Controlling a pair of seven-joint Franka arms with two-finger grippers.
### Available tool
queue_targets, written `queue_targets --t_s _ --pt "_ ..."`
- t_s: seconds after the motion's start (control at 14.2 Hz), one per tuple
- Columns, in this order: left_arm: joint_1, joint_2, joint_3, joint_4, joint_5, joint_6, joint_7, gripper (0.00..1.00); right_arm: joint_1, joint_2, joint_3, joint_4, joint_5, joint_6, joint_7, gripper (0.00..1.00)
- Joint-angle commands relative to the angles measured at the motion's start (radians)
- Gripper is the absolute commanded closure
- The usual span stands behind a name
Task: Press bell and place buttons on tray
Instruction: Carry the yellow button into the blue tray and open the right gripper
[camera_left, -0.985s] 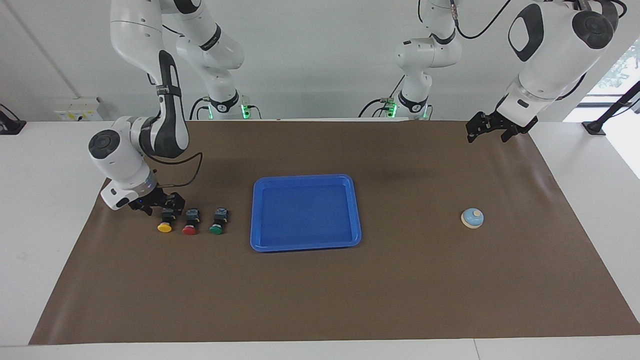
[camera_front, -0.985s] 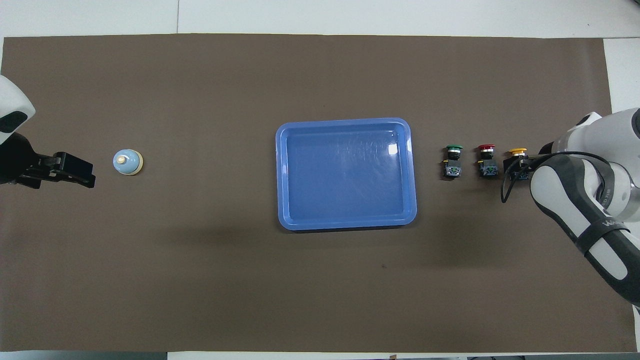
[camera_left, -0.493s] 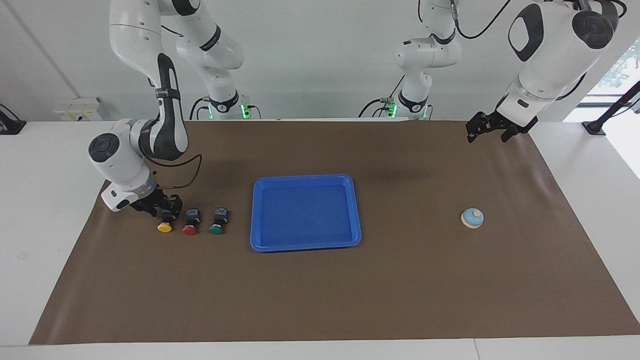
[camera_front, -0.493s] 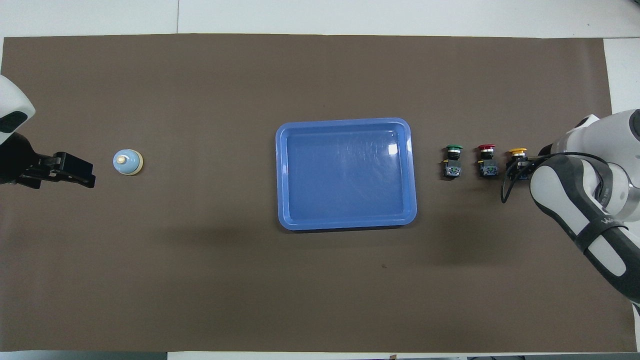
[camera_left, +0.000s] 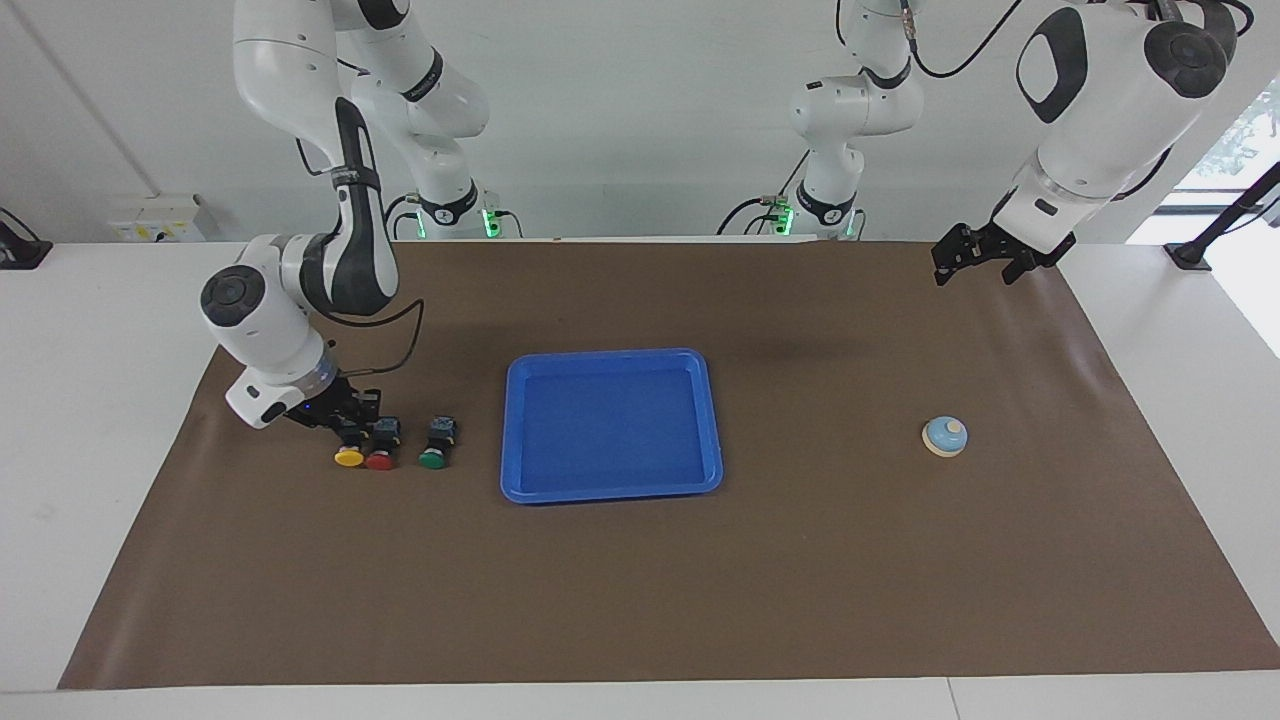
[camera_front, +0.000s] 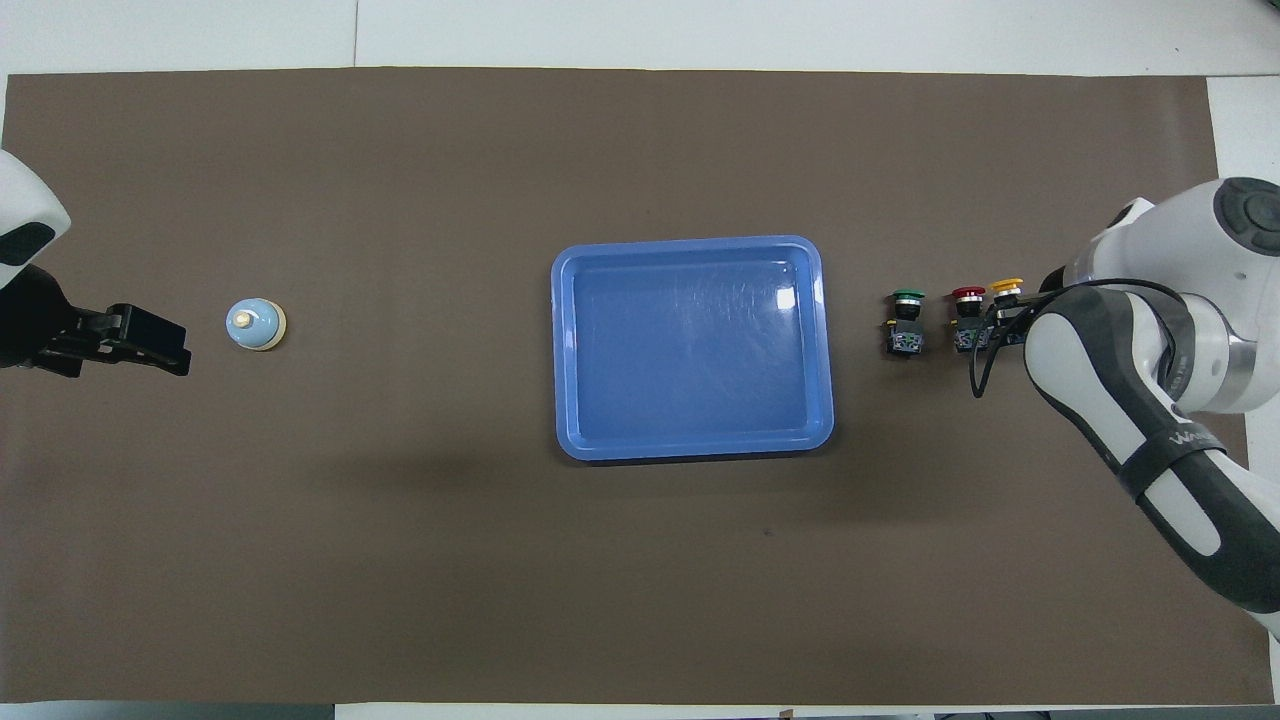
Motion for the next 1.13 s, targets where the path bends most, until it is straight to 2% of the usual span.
queue_targets --t_s 0.0,0.21,0.35,0.49,0.92,0.99,1.06 --pt "0.001 -0.009 0.002 0.004 0.0 -0.005 -0.009 0.0 0.118 -0.01 0.004 0.165 -0.004 -0.182 0.043 1.0" --pt "0.001 -0.009 0.002 0.004 0.0 -0.005 -0.009 0.0 0.278 0.006 0.002 0.178 -0.01 -0.115 0.243 1.0" --pt "0.001 -0.009 0.002 0.004 0.0 -0.005 -0.009 0.0 0.358 0.065 0.002 0.178 -0.01 -0.06 0.335 1.0" --pt "0.001 -0.008 0.002 0.004 0.0 -0.005 -0.009 0.0 0.393 0.113 0.002 0.173 -0.01 -0.037 0.36 1.0" --pt "0.001 -0.009 0.002 0.004 0.0 -0.005 -0.009 0.0 0.416 0.113 0.004 0.072 -0.01 0.052 0.362 1.0" --pt "0.001 -0.009 0.002 0.004 0.0 -0.005 -0.009 0.0 0.416 0.112 0.004 0.068 -0.006 0.051 0.364 0.9" --pt "0.001 -0.009 0.002 0.004 0.0 -0.005 -0.009 0.0 0.416 0.11 0.004 0.068 -0.004 0.048 0.37 0.49"
